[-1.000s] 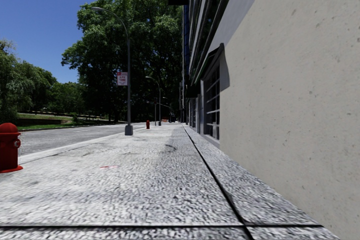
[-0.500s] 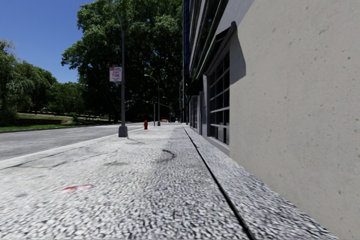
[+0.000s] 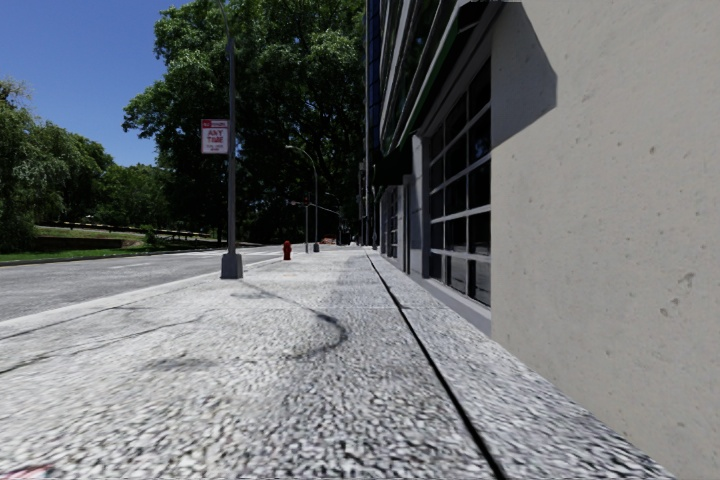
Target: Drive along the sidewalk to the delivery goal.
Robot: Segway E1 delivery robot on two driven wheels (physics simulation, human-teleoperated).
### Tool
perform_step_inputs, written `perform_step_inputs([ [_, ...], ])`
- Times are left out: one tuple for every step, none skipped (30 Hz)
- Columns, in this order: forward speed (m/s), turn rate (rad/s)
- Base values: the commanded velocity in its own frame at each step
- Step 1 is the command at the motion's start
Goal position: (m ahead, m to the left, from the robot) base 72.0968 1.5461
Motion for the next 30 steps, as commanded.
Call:
perform_step_inputs([
  [2.0, 0.0],
  [2.0, 0.0],
  [2.0, 0.0],
  [2.0, 0.0],
  [2.0, 0.0],
  [2.0, 0.0],
  [2.0, 0.0],
  [2.0, 0.0],
  [2.0, 0.0],
  [2.0, 0.0],
  [2.0, 0.0],
  [2.0, 0.0],
  [2.0, 0.0],
  [2.0, 0.0],
  [2.0, 0.0],
  [2.0, 0.0],
  [2.0, 0.0],
  [2.0, 0.0],
  [2.0, 0.0],
  [2.0, 0.0],
  [2.0, 0.0],
  [2.0, 0.0],
  [2.0, 0.0],
  [2.0, 0.04],
  [2.0, 0.04],
  [2.0, 0.17],
  [2.0, 0.24],
  [2.0, 0.24],
  [2.0, 0.26],
  [2.0, 0.24],
])
